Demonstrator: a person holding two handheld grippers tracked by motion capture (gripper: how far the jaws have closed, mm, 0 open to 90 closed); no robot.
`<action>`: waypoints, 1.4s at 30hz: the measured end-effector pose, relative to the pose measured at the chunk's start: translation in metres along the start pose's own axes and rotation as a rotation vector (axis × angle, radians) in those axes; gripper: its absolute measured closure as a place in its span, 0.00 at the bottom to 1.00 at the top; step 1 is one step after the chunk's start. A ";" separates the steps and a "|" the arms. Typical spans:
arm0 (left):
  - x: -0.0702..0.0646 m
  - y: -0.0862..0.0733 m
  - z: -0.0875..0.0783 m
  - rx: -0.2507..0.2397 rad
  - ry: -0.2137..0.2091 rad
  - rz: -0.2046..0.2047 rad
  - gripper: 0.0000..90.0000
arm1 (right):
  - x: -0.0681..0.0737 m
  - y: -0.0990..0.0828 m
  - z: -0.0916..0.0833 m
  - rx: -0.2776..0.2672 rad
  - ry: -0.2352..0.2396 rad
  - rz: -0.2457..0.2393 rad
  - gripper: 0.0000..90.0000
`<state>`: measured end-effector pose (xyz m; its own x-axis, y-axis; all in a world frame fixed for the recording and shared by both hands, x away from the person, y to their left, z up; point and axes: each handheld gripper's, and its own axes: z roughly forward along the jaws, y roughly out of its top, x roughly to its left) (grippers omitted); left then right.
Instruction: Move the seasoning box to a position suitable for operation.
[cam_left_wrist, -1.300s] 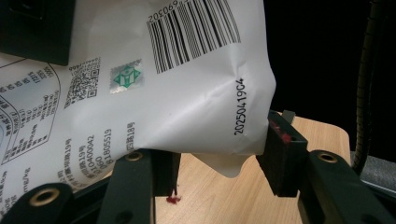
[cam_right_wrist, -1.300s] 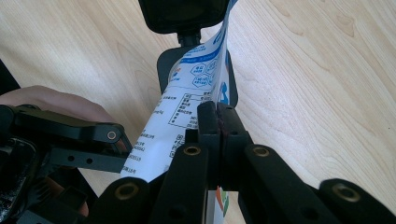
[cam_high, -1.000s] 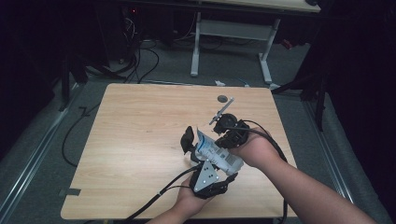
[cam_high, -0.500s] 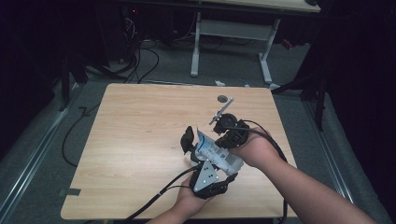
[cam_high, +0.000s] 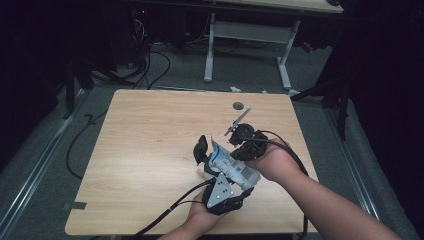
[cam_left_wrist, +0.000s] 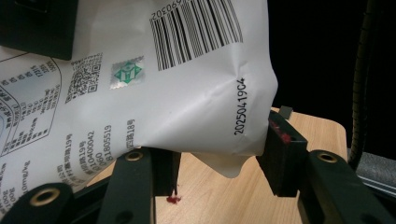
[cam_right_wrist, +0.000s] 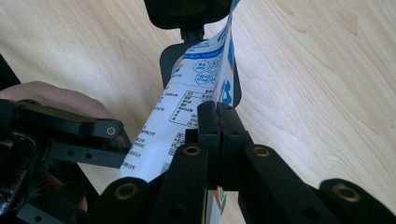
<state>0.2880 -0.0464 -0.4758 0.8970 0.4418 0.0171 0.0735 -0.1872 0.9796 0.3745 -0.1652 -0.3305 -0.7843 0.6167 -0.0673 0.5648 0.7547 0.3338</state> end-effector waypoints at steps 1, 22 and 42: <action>0.000 -0.001 0.000 0.001 -0.001 0.002 0.60 | 0.000 0.000 0.000 0.000 0.001 -0.001 1.00; -0.001 -0.013 -0.003 0.033 -0.002 0.012 0.60 | 0.000 -0.008 0.003 0.009 0.029 0.024 1.00; 0.000 -0.016 -0.003 0.037 0.000 0.014 0.60 | -0.003 -0.010 0.001 0.007 0.067 0.119 1.00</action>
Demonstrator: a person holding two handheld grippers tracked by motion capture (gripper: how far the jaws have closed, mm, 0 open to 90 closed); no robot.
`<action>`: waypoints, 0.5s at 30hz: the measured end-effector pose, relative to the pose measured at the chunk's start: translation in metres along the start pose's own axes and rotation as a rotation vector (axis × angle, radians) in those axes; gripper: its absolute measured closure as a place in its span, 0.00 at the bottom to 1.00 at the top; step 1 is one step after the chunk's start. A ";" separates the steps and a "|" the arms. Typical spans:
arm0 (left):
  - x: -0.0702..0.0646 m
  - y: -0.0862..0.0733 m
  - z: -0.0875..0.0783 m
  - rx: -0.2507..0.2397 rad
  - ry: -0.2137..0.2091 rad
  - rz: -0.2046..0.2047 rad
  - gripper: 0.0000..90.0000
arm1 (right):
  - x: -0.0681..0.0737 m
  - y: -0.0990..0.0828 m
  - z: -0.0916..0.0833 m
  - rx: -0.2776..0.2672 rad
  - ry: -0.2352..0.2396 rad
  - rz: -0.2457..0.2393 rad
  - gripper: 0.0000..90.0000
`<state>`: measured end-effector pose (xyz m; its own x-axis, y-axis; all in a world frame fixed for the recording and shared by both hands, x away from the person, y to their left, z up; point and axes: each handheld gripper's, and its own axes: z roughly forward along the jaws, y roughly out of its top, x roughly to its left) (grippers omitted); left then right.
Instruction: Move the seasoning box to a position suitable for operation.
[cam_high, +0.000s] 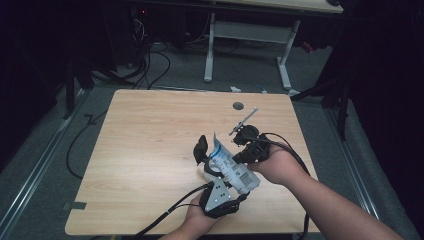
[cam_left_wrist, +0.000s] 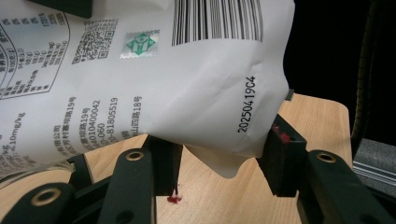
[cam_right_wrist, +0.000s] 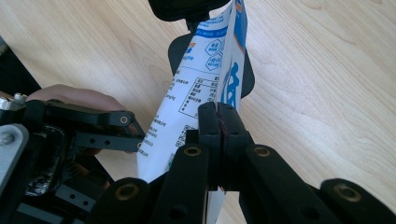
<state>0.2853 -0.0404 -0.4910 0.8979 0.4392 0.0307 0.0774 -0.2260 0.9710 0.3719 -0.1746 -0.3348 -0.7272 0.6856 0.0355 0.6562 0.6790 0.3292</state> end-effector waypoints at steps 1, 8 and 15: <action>0.000 0.000 0.000 0.000 -0.001 0.000 0.60 | 0.000 0.000 0.000 0.000 0.003 0.005 1.00; 0.000 -0.001 0.000 0.006 0.001 0.002 0.61 | 0.000 0.000 0.001 0.015 -0.006 0.031 1.00; 0.000 -0.003 0.000 0.007 0.001 0.004 0.61 | 0.001 -0.001 0.000 0.007 -0.002 0.003 1.00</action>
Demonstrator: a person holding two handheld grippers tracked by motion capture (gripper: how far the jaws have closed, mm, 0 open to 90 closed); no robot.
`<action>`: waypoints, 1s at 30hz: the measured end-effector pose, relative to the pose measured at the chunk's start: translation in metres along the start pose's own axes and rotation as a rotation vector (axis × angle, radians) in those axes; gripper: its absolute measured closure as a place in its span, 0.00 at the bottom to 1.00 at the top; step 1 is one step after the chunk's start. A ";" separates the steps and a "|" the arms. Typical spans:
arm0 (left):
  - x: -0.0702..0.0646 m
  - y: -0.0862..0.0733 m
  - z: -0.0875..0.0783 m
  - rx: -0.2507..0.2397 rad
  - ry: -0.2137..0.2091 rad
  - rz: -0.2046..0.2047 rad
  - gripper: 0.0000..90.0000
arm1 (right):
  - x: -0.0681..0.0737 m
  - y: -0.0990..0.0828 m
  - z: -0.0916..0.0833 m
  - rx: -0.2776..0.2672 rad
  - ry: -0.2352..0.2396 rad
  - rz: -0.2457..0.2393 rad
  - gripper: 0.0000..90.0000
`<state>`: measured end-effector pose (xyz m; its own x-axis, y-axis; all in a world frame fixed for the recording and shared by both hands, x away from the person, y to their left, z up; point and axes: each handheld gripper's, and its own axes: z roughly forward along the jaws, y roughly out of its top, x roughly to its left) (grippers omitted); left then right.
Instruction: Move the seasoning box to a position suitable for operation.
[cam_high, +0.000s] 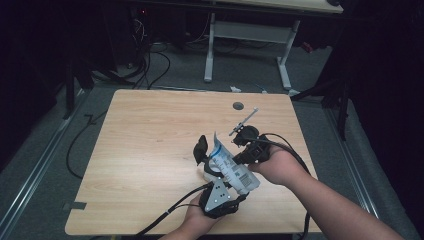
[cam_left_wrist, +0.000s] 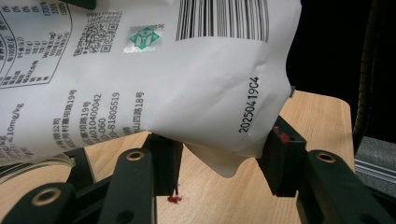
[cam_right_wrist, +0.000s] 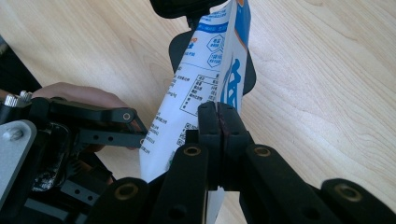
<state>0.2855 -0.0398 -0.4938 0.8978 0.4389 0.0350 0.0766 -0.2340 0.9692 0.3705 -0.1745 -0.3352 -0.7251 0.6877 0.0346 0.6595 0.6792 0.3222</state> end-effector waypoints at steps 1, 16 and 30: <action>0.000 0.000 0.000 0.000 -0.001 0.001 0.61 | 0.000 0.000 0.000 0.001 0.002 0.000 1.00; 0.001 -0.007 -0.001 0.016 -0.003 -0.003 0.61 | -0.001 -0.005 0.001 0.012 0.011 0.003 1.00; 0.001 -0.007 -0.001 0.014 -0.002 -0.007 0.61 | -0.001 -0.004 0.001 0.020 0.009 0.000 1.00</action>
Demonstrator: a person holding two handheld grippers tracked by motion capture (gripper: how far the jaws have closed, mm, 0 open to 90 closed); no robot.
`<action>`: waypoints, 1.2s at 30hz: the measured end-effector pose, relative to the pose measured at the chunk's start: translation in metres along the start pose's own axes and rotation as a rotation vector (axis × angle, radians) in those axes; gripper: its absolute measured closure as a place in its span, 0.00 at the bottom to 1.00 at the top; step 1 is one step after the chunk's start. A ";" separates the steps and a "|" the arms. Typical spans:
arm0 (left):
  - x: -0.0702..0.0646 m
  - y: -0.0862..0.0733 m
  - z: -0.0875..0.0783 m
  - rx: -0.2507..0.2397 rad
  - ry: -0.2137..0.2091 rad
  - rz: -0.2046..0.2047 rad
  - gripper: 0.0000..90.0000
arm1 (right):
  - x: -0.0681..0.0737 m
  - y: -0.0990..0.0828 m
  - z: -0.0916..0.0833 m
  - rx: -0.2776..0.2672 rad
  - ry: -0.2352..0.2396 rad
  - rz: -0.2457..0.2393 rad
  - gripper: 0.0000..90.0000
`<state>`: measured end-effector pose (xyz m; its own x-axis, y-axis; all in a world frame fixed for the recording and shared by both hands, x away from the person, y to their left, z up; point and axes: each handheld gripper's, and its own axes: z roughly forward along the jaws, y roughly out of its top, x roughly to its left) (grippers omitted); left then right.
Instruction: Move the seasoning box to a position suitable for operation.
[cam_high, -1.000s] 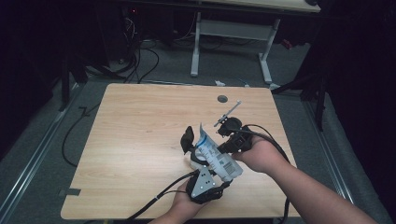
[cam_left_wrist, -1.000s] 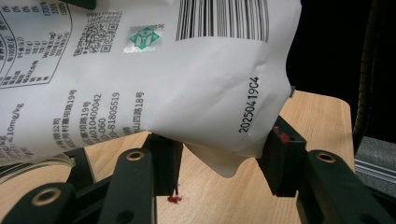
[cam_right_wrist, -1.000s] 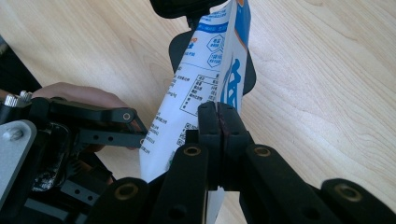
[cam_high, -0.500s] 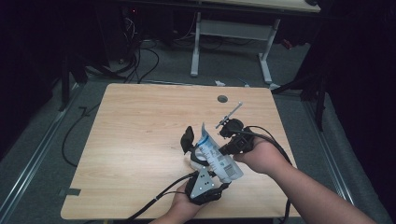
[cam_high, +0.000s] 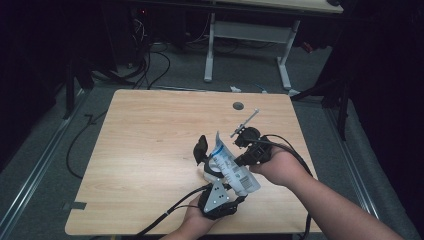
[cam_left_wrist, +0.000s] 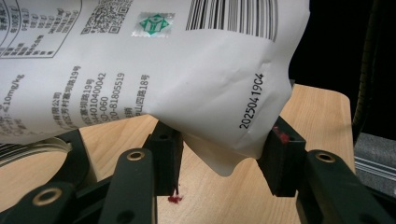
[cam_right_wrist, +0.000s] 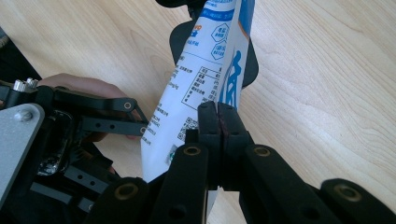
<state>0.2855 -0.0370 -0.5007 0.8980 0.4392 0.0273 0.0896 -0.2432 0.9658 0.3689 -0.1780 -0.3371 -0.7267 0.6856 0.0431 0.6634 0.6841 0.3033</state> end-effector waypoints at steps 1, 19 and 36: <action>0.000 0.000 0.000 0.001 0.001 0.001 0.61 | 0.000 0.000 0.000 -0.002 0.000 -0.003 1.00; 0.008 -0.012 0.001 0.049 0.010 -0.031 0.61 | -0.001 -0.009 -0.001 -0.002 0.018 0.013 1.00; 0.011 -0.017 0.002 0.071 0.005 -0.051 0.61 | -0.002 -0.013 0.000 0.001 0.019 0.021 1.00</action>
<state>0.2948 -0.0293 -0.5175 0.8894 0.4566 -0.0199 0.1656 -0.2812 0.9453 0.3622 -0.1881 -0.3411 -0.7158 0.6951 0.0671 0.6787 0.6699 0.3009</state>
